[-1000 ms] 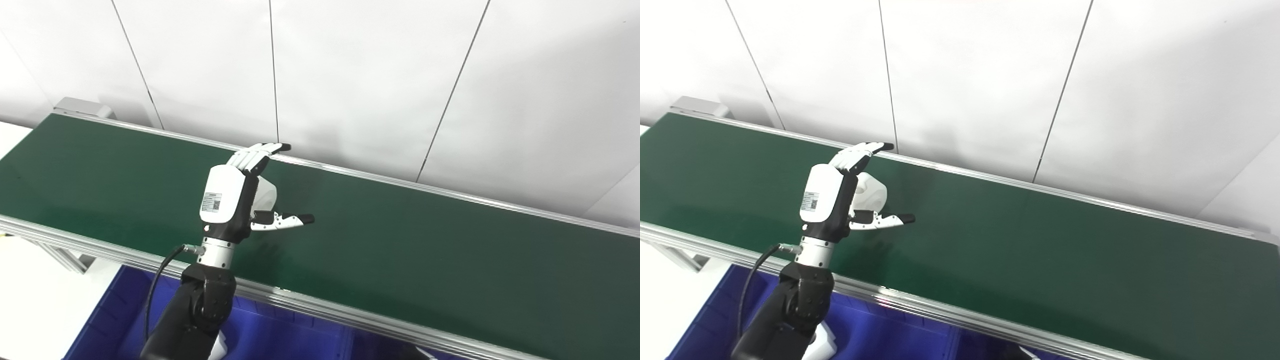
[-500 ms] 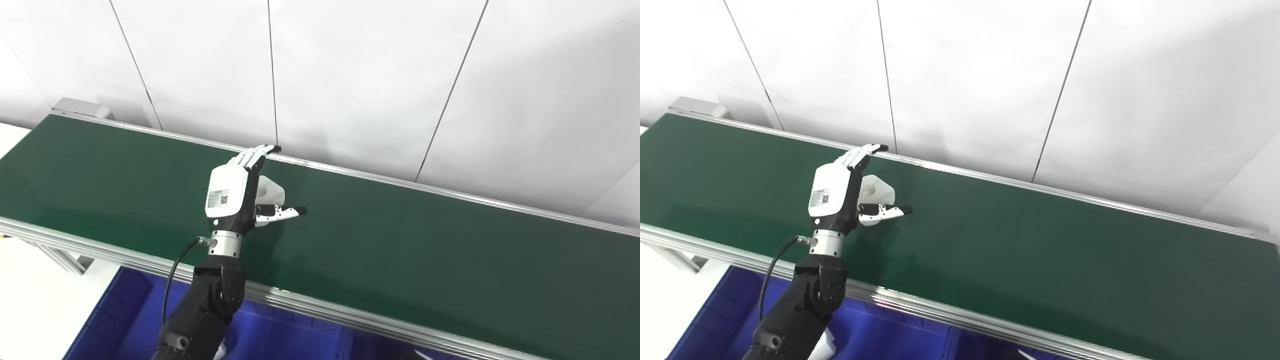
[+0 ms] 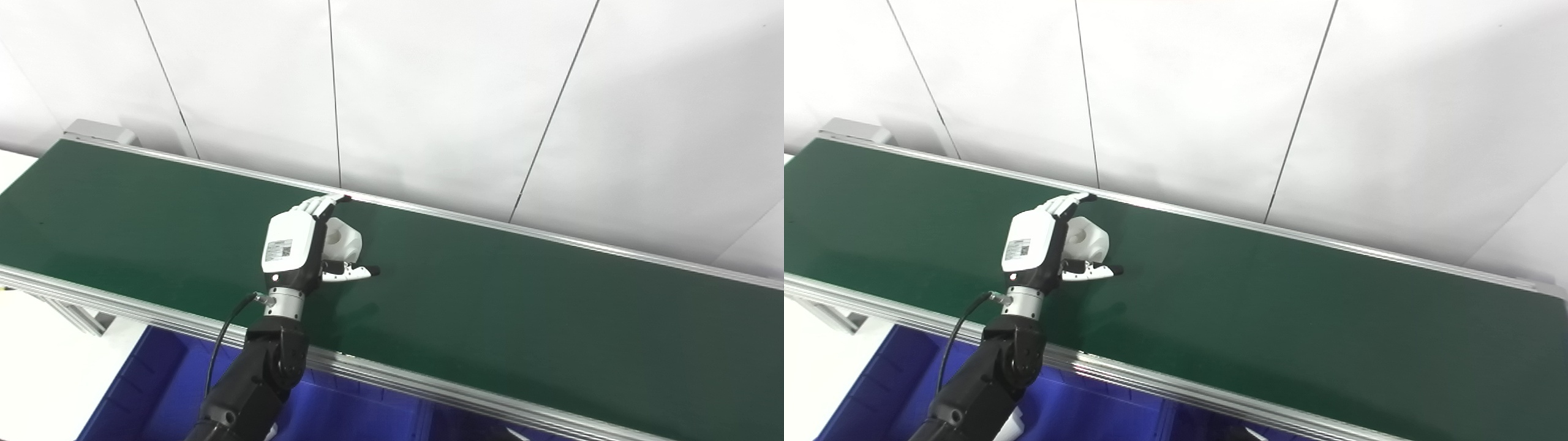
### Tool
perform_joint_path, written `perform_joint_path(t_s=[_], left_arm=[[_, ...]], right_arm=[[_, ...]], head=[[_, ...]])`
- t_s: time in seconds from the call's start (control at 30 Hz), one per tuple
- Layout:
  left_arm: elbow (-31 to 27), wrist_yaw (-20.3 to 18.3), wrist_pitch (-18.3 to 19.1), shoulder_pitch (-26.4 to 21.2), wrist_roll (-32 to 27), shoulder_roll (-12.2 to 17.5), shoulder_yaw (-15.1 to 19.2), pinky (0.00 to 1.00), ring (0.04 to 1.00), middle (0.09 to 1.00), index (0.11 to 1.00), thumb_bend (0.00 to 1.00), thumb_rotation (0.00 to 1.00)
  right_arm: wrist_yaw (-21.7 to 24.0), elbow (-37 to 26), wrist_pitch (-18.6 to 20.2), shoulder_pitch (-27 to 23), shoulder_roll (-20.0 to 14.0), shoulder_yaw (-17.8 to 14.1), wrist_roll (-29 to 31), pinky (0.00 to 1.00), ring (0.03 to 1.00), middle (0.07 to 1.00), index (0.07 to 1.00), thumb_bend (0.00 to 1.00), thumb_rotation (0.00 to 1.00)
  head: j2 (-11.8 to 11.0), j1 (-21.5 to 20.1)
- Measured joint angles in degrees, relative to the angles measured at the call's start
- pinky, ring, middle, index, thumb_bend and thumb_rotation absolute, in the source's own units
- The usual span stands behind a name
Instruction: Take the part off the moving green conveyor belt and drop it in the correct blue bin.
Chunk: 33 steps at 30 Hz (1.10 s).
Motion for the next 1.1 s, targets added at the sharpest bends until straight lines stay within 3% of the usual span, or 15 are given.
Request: perform_joint_path(t_s=[0.1,0.13,0.23,0.33,0.4,0.53,1.1], left_arm=[[-1.7,-0.8,1.3,0.8,0.0,0.6,-0.3,0.57,0.676,0.761,0.736,0.96,0.33],[-1.8,-0.9,1.7,1.1,0.0,1.0,-0.4,0.51,0.61,0.747,0.728,0.94,0.27],[-1.7,-1.2,3.3,1.7,0.0,1.1,-0.6,0.43,0.531,0.667,0.668,0.88,0.05],[-1.6,-0.4,3.3,1.6,-0.2,0.9,-0.9,0.4,0.481,0.606,0.622,0.82,0.01],[-0.8,0.9,2.9,1.1,-0.7,0.7,-1.0,0.31,0.391,0.475,0.558,0.58,0.0],[-0.3,2.2,2.6,0.0,-1.3,0.8,-1.3,0.21,0.275,0.401,0.521,0.51,0.0],[-3.7,-3.7,6.8,-0.2,-1.8,0.7,-3.2,0.28,0.361,0.428,0.541,0.51,0.0]], right_arm=[[0.0,0.0,0.0,0.0,0.0,0.1,-0.1,0.77,0.787,0.783,0.776,0.86,0.96],[0.0,0.0,0.0,0.0,0.0,0.1,-0.1,0.77,0.788,0.783,0.778,0.85,0.95],[0.1,0.0,0.0,0.0,0.1,0.0,0.0,0.78,0.789,0.782,0.777,0.85,0.95],[0.1,0.0,0.0,0.0,0.3,0.1,0.0,0.78,0.791,0.783,0.776,0.85,0.95],[0.1,0.0,0.0,0.0,0.4,0.1,0.0,0.78,0.791,0.785,0.776,0.84,0.95],[0.1,0.0,0.0,0.0,0.4,0.0,0.0,0.77,0.794,0.785,0.778,0.84,0.95],[1.2,-0.5,0.0,0.2,0.4,-0.3,0.2,0.77,0.79,0.78,0.777,0.83,0.95]], head=[[0.0,0.0],[0.0,0.0],[0.0,-0.3],[0.1,-0.5],[0.0,-0.5],[0.1,-0.4],[0.0,-0.4]])
